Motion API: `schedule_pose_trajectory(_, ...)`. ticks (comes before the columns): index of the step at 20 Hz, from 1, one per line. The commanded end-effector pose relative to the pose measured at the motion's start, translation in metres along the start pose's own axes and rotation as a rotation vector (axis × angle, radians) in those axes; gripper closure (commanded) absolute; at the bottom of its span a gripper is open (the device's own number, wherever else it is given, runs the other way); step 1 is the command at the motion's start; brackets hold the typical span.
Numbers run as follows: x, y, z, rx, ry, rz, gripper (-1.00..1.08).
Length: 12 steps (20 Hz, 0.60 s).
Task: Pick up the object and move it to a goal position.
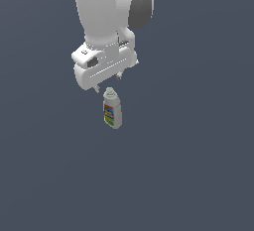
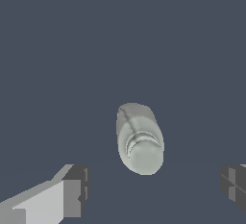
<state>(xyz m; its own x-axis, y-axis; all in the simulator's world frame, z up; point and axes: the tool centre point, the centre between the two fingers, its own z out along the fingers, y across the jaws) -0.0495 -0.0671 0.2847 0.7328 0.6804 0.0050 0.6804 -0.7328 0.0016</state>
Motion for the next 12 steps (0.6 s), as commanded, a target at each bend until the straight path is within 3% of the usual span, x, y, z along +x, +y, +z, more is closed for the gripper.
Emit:
schedule_pose_trajectory(1,-0.0013,0.0017,0.0019,0.001,-0.002,-0.031,-0.92)
schedule_pose_trajectory(12,-0.0030,0.0037,0.0055,0.002,-0.005,-0.065,-0.92)
